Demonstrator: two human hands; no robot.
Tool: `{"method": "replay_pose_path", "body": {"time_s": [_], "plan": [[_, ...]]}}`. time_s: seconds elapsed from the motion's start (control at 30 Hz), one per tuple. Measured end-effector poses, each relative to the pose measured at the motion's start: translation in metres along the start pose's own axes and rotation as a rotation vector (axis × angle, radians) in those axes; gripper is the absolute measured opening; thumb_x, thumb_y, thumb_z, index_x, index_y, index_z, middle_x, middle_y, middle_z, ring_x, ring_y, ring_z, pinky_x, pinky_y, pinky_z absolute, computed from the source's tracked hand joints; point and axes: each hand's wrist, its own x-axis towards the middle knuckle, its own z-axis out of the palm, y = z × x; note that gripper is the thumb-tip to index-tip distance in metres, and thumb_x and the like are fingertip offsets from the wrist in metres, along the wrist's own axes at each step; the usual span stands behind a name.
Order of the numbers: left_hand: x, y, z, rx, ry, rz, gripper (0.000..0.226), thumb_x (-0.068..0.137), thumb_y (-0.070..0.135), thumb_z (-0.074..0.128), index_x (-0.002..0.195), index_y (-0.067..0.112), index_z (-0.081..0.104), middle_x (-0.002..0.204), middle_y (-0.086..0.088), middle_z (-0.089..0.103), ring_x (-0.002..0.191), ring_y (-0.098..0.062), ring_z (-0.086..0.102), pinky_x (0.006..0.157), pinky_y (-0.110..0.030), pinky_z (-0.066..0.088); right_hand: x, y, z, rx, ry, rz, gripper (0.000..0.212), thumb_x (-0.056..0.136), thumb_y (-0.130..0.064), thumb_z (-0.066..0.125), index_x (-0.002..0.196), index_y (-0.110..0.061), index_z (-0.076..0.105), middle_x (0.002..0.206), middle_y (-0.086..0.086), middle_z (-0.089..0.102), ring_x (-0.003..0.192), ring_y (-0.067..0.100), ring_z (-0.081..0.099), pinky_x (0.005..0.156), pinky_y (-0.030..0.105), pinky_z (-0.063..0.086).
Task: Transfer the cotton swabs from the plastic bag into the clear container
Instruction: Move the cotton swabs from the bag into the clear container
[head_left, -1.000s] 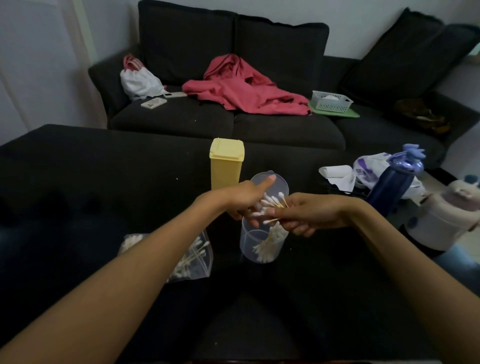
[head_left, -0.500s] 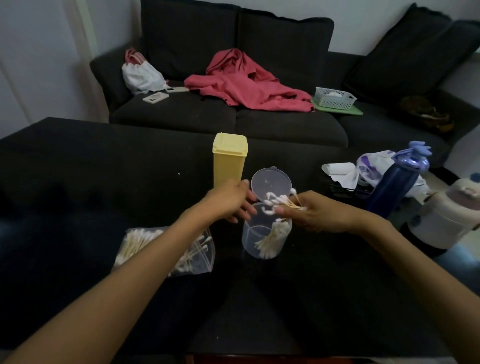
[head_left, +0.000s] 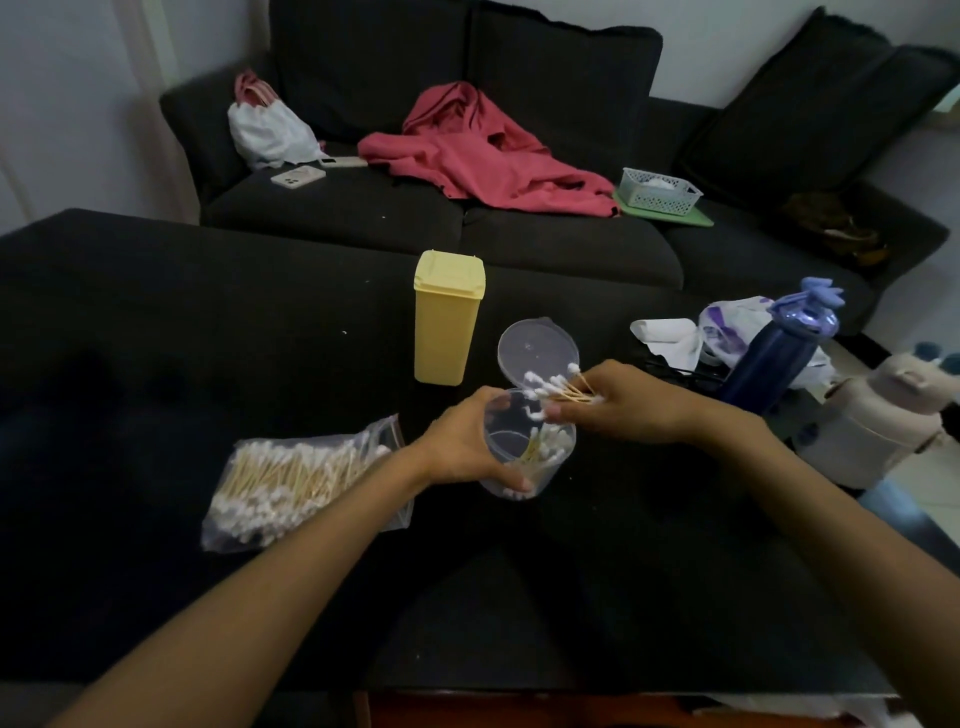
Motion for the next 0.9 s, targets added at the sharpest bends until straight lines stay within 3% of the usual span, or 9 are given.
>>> {"method": "replay_pose_path", "body": {"time_s": [0.07,0.13,0.3,0.47,0.63,0.7,0.83,0.9], "plan": [[-0.004,0.002,0.000,0.097,0.062,0.078,0.097,0.054,0.029,0.089,0.135,0.028,0.036,0.134,0.009,0.048,0.123,-0.011,0.045,0.104,-0.042,0.041,0.000,-0.001,0.001,-0.034,-0.015,-0.003,0.020,0.092,-0.026,0.056,0.072,-0.022,0.058,0.074,-0.005,0.059,0.060,-0.006,0.055,0.056,0.013,0.041],[-0.011,0.008,-0.003,0.217,0.121,0.153,0.096,0.053,0.035,0.088,0.134,0.032,0.036,0.130,0.013,0.049,0.120,-0.008,0.045,0.100,-0.041,0.043,0.000,-0.002,0.004,-0.079,-0.006,-0.018,0.013,0.091,-0.025,0.058,0.078,-0.024,0.058,0.088,-0.002,0.064,0.079,0.005,0.062,0.070,0.020,0.050],[-0.025,0.026,-0.008,0.288,0.203,0.256,0.094,0.055,0.035,0.088,0.133,0.032,0.036,0.128,0.013,0.049,0.118,-0.007,0.043,0.098,-0.033,0.042,0.002,-0.011,0.018,-0.157,0.030,-0.029,0.006,0.091,-0.028,0.058,0.090,-0.022,0.058,0.097,-0.001,0.063,0.085,0.010,0.062,0.078,0.025,0.051],[-0.031,0.037,-0.012,0.412,0.204,0.268,0.094,0.059,0.032,0.086,0.136,0.029,0.033,0.136,0.008,0.043,0.125,-0.010,0.038,0.095,-0.025,0.031,-0.001,-0.022,0.030,-0.289,0.080,-0.016,0.026,0.088,-0.031,0.061,0.108,-0.014,0.061,0.108,0.004,0.064,0.088,0.012,0.060,0.078,0.025,0.049],[-0.033,0.039,-0.014,0.462,0.203,0.275,0.093,0.061,0.033,0.085,0.138,0.027,0.033,0.138,0.006,0.041,0.128,-0.013,0.035,0.099,-0.026,0.027,0.003,-0.033,0.032,-0.341,0.024,0.058,0.043,0.086,-0.029,0.064,0.125,-0.016,0.051,0.125,0.004,0.055,0.107,0.017,0.055,0.089,0.029,0.046],[-0.034,0.040,-0.015,0.471,0.206,0.274,0.095,0.060,0.035,0.085,0.138,0.027,0.032,0.138,0.006,0.041,0.128,-0.012,0.036,0.099,-0.026,0.029,0.004,-0.035,0.027,-0.289,-0.040,0.100,0.047,0.084,-0.029,0.066,0.127,-0.019,0.049,0.126,0.004,0.052,0.105,0.017,0.055,0.088,0.030,0.048],[-0.035,0.041,-0.019,0.477,0.184,0.266,0.096,0.060,0.037,0.085,0.139,0.027,0.031,0.139,0.006,0.041,0.127,-0.011,0.037,0.099,-0.026,0.030,0.000,-0.038,0.014,-0.135,-0.152,0.140,0.050,0.084,-0.021,0.067,0.128,-0.020,0.046,0.121,0.003,0.050,0.076,0.011,0.059,0.060,0.019,0.047],[-0.036,0.042,-0.020,0.482,0.183,0.262,0.097,0.060,0.037,0.085,0.139,0.027,0.030,0.139,0.007,0.040,0.127,-0.012,0.037,0.098,-0.025,0.029,-0.006,-0.040,0.007,-0.106,-0.174,0.117,0.050,0.084,-0.019,0.066,0.130,-0.016,0.047,0.118,0.002,0.051,0.073,0.010,0.060,0.061,0.018,0.048]]}}
